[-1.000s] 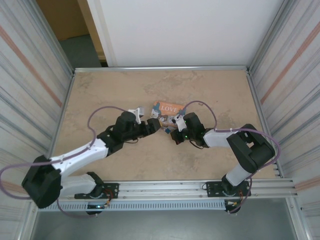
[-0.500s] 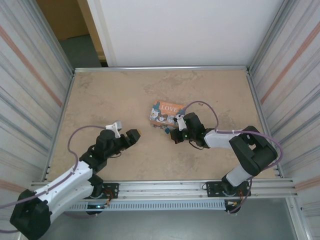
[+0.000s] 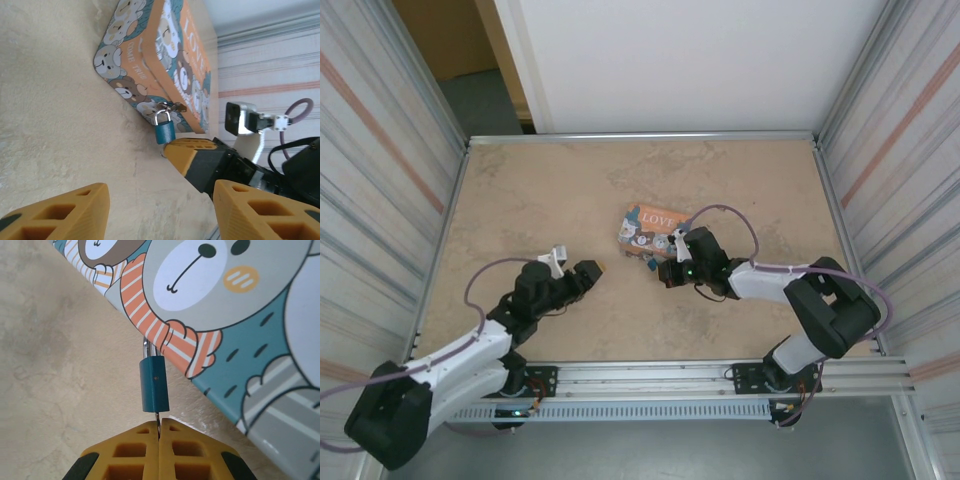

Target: Unlock a padlock with a key

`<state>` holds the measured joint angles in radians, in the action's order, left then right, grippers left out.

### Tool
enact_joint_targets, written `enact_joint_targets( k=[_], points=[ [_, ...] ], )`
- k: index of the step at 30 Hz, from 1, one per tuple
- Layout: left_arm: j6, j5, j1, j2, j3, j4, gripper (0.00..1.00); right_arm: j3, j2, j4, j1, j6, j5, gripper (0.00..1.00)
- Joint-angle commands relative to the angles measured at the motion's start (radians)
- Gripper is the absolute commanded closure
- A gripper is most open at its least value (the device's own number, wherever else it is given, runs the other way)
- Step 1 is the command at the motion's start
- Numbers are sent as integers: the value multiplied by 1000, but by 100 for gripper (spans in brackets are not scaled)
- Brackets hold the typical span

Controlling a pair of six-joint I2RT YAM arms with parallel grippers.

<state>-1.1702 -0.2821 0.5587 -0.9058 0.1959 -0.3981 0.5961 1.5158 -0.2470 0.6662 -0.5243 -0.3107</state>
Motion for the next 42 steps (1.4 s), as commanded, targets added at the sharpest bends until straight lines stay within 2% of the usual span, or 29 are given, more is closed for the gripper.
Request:
enact_joint_targets(
  k=[1, 7, 18, 25, 31, 37, 42],
  points=[
    [-54, -45, 23, -85, 13, -156, 44, 5, -45, 18, 20, -77, -4, 100],
    [-92, -26, 88, -262, 61, -291, 45, 13, -44, 57, 29, -149, -5, 100],
    [-176, -17, 127, -512, 104, -511, 50, 21, -42, 54, 35, -246, -19, 100],
    [-208, -11, 136, -652, 104, -652, 52, 27, -39, 37, 36, -288, -36, 100],
    [-242, -21, 141, -811, 114, -853, 55, 35, -38, 40, 37, -303, -43, 100],
    [-270, -33, 150, -949, 147, -986, 59, 37, -42, 43, 37, -310, -47, 100],
    [-286, -36, 160, -1013, 185, -1019, 59, 45, -39, 48, 37, -312, -47, 100]
  ],
)
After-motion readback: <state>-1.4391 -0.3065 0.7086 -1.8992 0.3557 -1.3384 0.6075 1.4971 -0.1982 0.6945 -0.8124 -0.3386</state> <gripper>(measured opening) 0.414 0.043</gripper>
